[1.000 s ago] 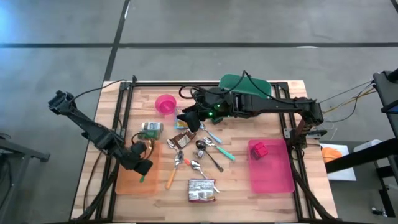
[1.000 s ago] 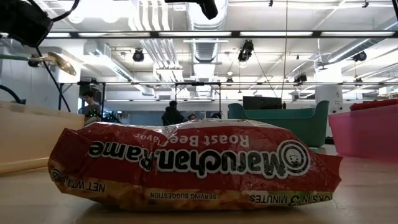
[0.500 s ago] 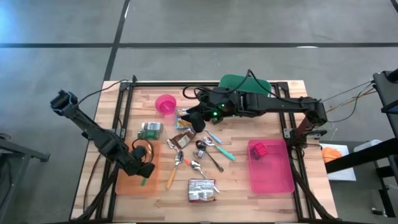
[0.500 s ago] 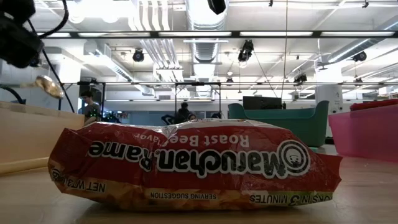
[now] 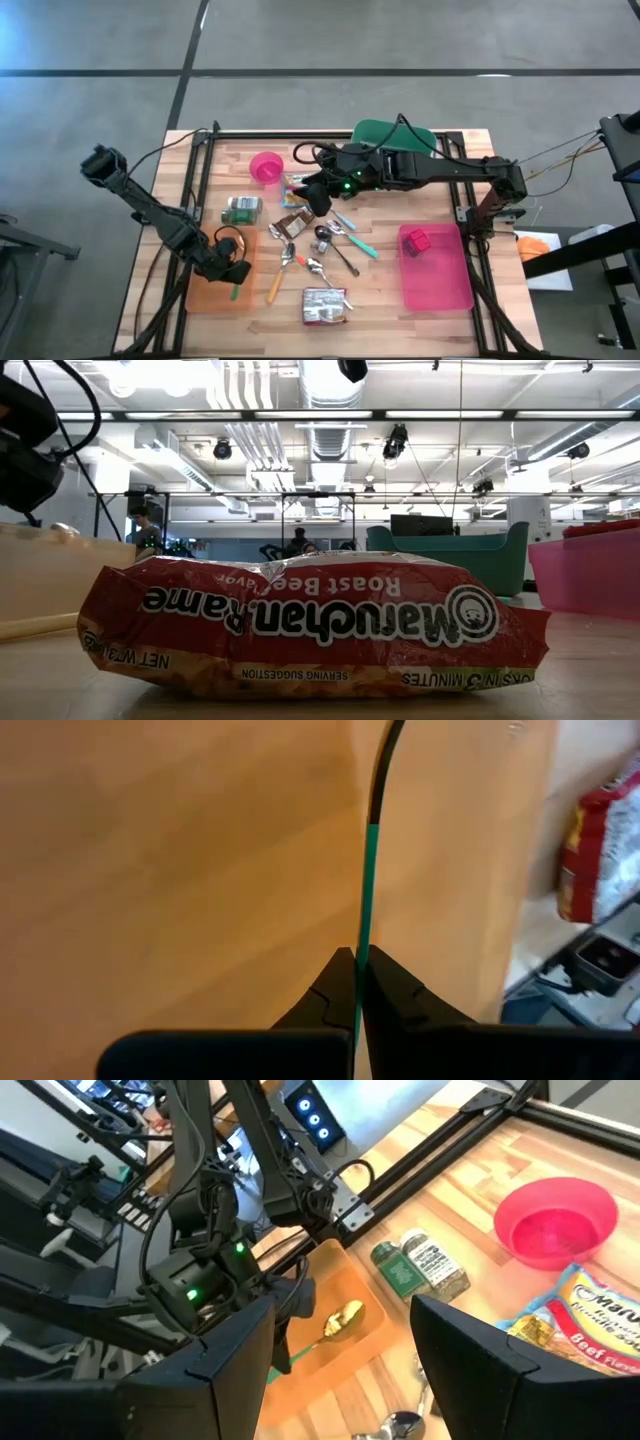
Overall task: Pick & Place Food Item
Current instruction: Put the green spoon into the orange bin, then put the brown seasoning bottle into the pink bin
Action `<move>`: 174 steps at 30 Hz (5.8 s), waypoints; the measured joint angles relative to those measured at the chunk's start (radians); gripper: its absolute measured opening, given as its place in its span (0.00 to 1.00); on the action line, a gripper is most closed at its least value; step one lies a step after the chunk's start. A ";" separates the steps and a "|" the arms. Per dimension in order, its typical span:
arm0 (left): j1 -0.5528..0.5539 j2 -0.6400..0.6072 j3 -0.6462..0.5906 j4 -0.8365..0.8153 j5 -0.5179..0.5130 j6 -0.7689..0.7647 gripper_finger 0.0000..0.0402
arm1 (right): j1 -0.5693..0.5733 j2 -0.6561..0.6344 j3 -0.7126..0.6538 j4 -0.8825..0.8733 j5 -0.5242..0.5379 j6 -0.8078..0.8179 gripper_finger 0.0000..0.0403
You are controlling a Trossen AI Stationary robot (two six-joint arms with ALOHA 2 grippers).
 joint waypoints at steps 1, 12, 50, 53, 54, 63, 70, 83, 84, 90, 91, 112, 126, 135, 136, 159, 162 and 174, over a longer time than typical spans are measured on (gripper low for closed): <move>0.000 0.002 -0.004 0.005 0.000 0.000 0.00 | 0.000 0.000 0.000 0.000 0.002 -0.002 0.57; 0.055 0.006 -0.009 0.002 -0.003 0.037 0.00 | -0.001 0.000 0.000 0.000 0.025 -0.023 0.57; 0.155 0.155 -0.010 0.053 0.144 0.230 0.00 | -0.035 0.000 0.000 0.000 0.051 -0.030 0.57; 0.155 0.162 -0.010 0.053 0.157 0.234 0.00 | -0.035 0.000 0.000 0.000 0.051 -0.030 0.57; 0.155 0.163 -0.010 0.053 0.159 0.234 0.00 | -0.035 0.000 0.000 0.000 0.051 -0.030 0.57; 0.155 0.162 -0.010 0.054 0.168 0.237 0.00 | -0.034 0.000 0.000 -0.001 0.051 -0.030 0.57; 0.155 0.162 -0.010 0.055 0.190 0.237 0.02 | -0.034 0.000 0.000 0.000 0.050 -0.030 0.57; 0.155 0.160 -0.010 0.057 0.195 0.265 0.32 | -0.034 0.000 0.000 -0.001 0.048 -0.030 0.57; 0.155 0.158 -0.010 0.057 0.198 0.267 0.34 | -0.034 0.000 0.000 -0.001 0.047 -0.030 0.57; 0.155 0.132 -0.009 0.056 0.204 0.293 0.45 | -0.034 0.000 0.000 -0.002 0.047 -0.030 0.57; 0.155 0.125 -0.009 0.055 0.204 0.294 0.47 | -0.034 0.000 0.000 -0.004 0.047 -0.029 0.57; 0.159 -0.159 -0.004 0.028 0.157 0.308 0.60 | -0.032 0.001 0.000 -0.080 0.047 -0.013 0.57; 0.198 -0.279 0.095 -0.034 0.030 0.447 0.60 | -0.054 0.001 0.000 -0.419 0.102 0.171 0.57; 0.367 -0.292 0.227 -0.190 0.027 0.706 0.60 | -0.079 0.052 -0.004 -0.485 0.103 0.086 0.57; 0.385 -0.292 0.237 -0.206 0.029 0.729 0.60 | -0.081 0.057 -0.004 -0.482 0.103 0.079 0.57; 0.658 -0.291 0.347 -0.341 0.080 1.058 0.60 | -0.109 0.079 -0.004 -0.525 0.198 0.038 0.58; 0.684 -0.291 0.347 -0.341 0.090 1.082 0.60 | -0.109 0.080 -0.006 -0.569 0.184 0.041 0.61; 0.734 -0.291 0.347 -0.341 0.130 1.105 0.60 | -0.110 0.138 -0.018 -0.591 0.098 0.063 0.94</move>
